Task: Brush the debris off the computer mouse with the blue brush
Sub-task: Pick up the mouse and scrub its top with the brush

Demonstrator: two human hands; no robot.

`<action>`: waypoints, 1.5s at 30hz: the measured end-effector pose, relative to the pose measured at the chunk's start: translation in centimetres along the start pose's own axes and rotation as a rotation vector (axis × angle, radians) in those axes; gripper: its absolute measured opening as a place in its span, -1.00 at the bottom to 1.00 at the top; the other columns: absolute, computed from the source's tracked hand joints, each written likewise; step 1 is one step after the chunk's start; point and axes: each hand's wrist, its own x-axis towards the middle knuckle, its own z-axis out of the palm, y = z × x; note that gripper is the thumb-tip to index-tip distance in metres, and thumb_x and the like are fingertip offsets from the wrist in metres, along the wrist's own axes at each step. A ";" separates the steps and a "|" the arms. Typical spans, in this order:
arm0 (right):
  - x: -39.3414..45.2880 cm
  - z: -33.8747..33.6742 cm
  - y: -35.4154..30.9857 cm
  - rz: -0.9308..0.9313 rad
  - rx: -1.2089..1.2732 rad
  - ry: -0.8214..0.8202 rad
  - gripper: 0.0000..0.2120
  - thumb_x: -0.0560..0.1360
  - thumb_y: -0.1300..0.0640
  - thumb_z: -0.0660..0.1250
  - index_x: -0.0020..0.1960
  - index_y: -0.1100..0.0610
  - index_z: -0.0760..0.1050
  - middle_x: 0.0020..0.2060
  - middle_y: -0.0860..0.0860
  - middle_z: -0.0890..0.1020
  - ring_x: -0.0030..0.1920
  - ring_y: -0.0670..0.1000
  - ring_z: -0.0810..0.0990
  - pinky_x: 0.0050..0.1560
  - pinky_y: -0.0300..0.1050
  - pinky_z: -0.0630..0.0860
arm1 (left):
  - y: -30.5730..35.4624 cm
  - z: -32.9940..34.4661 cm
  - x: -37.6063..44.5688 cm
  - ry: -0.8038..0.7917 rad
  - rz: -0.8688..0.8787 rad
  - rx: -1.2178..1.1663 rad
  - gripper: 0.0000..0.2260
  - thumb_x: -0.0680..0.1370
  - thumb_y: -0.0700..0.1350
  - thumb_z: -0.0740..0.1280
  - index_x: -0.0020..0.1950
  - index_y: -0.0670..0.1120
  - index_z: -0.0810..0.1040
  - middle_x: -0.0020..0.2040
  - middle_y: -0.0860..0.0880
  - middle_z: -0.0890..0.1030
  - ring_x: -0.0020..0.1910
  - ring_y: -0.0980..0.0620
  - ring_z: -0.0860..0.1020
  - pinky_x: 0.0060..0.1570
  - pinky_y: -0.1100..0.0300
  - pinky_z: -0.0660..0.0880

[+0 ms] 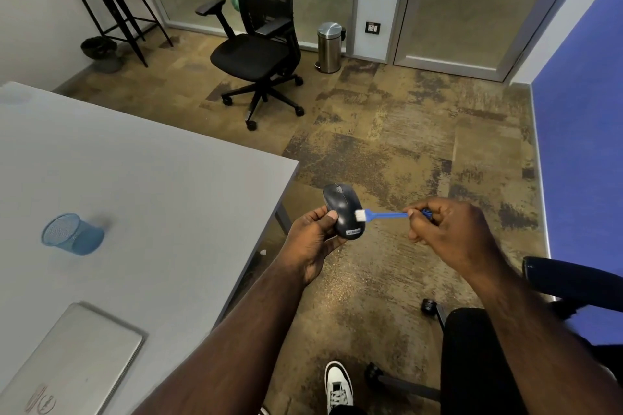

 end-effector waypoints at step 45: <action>0.8 1.6 -1.5 0.035 -0.080 0.144 -0.88 0.53 0.07 0.35 -0.06 -0.04 0.68 -0.51 -0.14 0.64 -0.57 -0.28 0.53 -0.56 -0.41 0.39 | -0.8 -0.8 -0.7 -0.071 0.078 0.230 -0.61 0.44 -0.31 0.43 0.23 -0.04 0.52 0.15 -0.09 0.56 0.06 -0.01 0.60 0.00 0.12 0.61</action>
